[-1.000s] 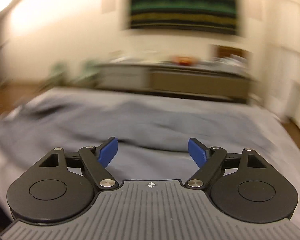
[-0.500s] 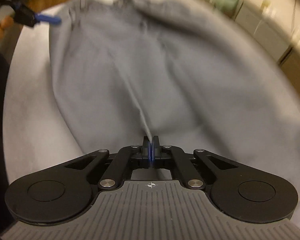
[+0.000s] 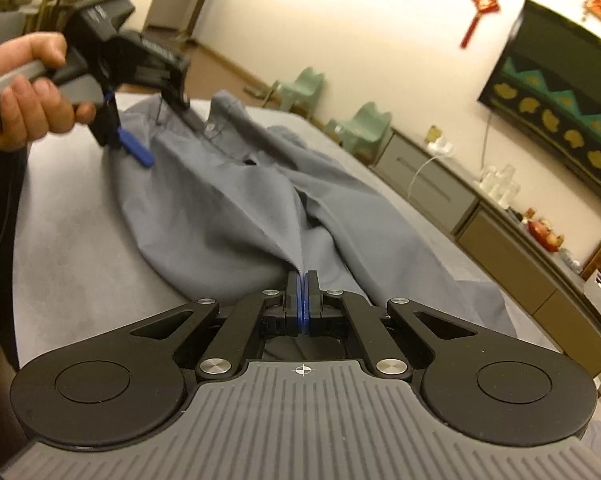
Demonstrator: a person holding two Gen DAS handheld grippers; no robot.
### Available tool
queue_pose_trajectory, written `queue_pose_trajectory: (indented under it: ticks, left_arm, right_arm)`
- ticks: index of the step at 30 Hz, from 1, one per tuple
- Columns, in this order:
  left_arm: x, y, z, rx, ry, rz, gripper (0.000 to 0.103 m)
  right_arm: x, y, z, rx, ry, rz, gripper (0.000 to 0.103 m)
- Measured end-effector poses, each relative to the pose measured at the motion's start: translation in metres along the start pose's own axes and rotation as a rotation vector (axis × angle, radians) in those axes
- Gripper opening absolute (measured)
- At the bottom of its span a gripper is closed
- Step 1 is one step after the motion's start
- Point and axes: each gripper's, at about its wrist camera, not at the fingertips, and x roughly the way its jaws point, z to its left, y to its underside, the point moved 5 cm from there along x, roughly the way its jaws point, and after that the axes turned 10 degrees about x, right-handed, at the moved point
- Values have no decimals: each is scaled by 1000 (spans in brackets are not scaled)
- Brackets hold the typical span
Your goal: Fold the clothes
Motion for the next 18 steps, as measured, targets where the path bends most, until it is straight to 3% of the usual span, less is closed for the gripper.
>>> queue_pose_trajectory:
  ticks: [1,2,3,4,6,8,10,12,13,15,17,18]
  left_arm:
    - [9,-3,-1,-1,-11,20,70]
    - [18,-6,-2,-1,-21,41,46]
    - [26,-8,-4,11,-34,58,33]
    - [33,-9,-6,32,-49,73,2]
    - [34,-23,-18,92,-41,33,0]
    - [-4,-44,-44,137,66,-145,0]
    - [-56,-61,-70,177,198,-348,0]
    - [-97,-51,-75,222,238,-490,1]
    - [-100,-45,-65,214,202,-497,1]
    - [-77,-32,-28,148,64,-404,1]
    - [-47,-17,12,4,-26,-252,0]
    - [-39,-13,24,-50,-32,-202,0]
  right_arm:
    - [-1,3,1,15,-6,-5,0]
    - [1,5,2,32,-12,-8,0]
    - [1,9,2,49,-16,-9,0]
    - [1,14,2,66,-19,-8,0]
    - [-3,19,1,104,-16,-5,0]
    - [-2,25,-6,147,-12,1,2]
    - [-7,31,-15,202,-9,13,11]
    - [-19,40,-29,296,10,24,47]
    - [-28,44,-39,357,21,25,55]
    - [-47,60,-65,534,46,28,77]
    - [-64,86,-98,793,66,49,78]
    - [-72,102,-115,942,74,60,78]
